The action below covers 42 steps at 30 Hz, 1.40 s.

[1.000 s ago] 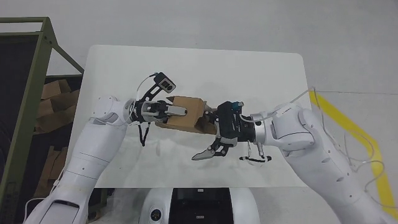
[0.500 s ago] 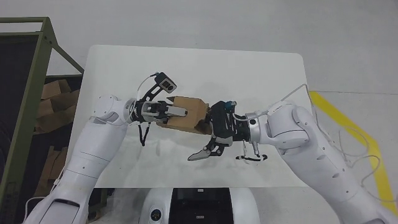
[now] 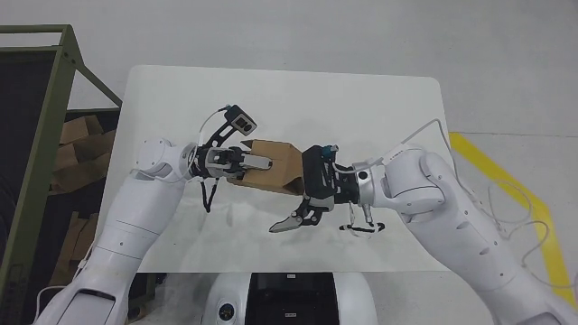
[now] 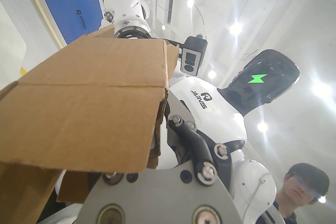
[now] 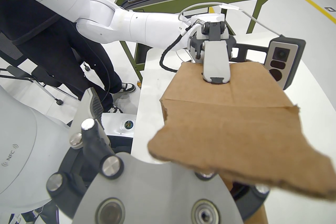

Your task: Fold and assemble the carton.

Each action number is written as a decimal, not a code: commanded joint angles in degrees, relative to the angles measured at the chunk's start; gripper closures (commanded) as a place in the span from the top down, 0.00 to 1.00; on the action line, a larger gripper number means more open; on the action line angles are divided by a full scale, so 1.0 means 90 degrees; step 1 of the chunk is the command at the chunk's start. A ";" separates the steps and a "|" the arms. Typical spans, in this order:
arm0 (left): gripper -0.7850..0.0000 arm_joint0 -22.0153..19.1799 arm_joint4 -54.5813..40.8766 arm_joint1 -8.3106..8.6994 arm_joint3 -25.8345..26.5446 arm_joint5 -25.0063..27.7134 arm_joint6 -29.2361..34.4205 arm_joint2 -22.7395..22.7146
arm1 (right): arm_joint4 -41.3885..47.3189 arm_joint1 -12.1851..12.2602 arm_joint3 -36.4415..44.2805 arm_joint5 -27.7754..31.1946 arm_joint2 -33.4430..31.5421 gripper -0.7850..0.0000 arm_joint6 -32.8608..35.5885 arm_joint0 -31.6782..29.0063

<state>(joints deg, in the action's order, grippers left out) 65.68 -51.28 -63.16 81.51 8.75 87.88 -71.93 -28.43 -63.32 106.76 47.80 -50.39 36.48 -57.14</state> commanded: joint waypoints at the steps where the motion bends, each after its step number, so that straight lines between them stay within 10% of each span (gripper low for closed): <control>1: 0.00 0.0007 -0.0005 0.0001 0.0002 0.0007 -0.0009 -0.0004 | 0.0003 0.0001 -0.0007 0.0002 0.0011 1.00 0.0001 0.0013; 24: 0.00 0.0096 -0.0040 0.0011 0.0082 0.0106 -0.0123 -0.0064 | -0.0056 0.0060 0.0044 -0.0050 -0.0060 1.00 -0.0057 -0.0046; 42: 0.00 0.0345 0.0540 0.0045 0.0508 0.0982 -0.0774 -0.0379 | -0.0173 0.0370 0.0652 -0.0624 -0.1464 1.00 -0.0474 -0.1083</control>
<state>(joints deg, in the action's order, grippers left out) 68.59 -47.35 -62.76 85.77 16.71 81.46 -75.29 -29.77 -60.10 112.30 42.94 -62.60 33.06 -66.08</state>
